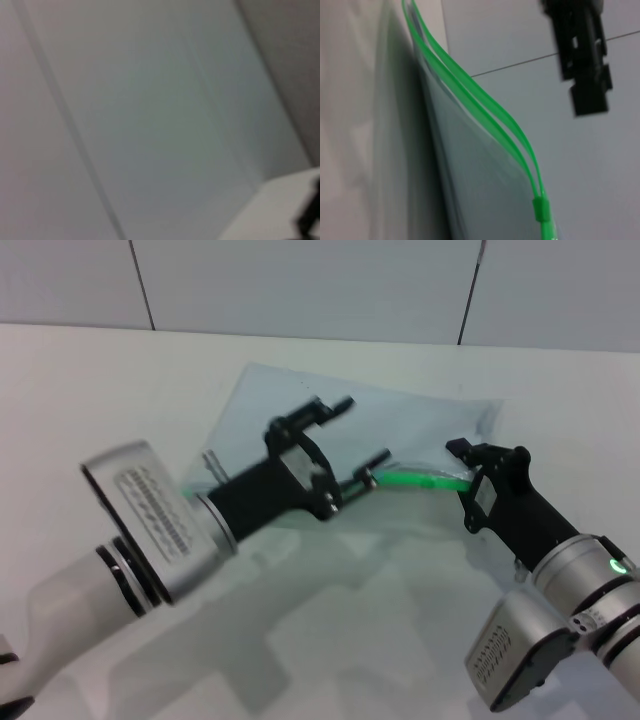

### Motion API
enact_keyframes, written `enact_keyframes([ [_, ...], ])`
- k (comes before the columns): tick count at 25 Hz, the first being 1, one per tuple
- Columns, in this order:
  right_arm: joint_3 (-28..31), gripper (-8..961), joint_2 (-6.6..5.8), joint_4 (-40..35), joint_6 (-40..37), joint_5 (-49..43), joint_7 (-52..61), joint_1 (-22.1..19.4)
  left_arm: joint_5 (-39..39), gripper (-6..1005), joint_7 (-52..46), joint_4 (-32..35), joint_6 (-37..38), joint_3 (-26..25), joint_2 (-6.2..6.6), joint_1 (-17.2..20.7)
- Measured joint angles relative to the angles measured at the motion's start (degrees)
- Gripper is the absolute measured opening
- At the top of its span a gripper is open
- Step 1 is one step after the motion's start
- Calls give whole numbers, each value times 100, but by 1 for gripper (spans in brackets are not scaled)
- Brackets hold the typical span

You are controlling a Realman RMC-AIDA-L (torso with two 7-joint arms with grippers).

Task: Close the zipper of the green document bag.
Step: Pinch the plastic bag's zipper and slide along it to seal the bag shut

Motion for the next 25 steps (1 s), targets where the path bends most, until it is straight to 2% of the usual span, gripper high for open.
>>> enact_keyframes([
  [5, 16, 49, 0, -48, 4, 8, 6, 40, 9, 641, 559, -170, -134, 242, -9, -74],
  [14, -23, 49, 0, -205, 8, -40, 12, 42, 59, 604, 1571, -341, -758, 205, -39, -172],
  [25, -27, 49, 0, -212, 8, -115, 13, 42, 11, 583, 2785, -578, -777, 63, -55, -175],
])
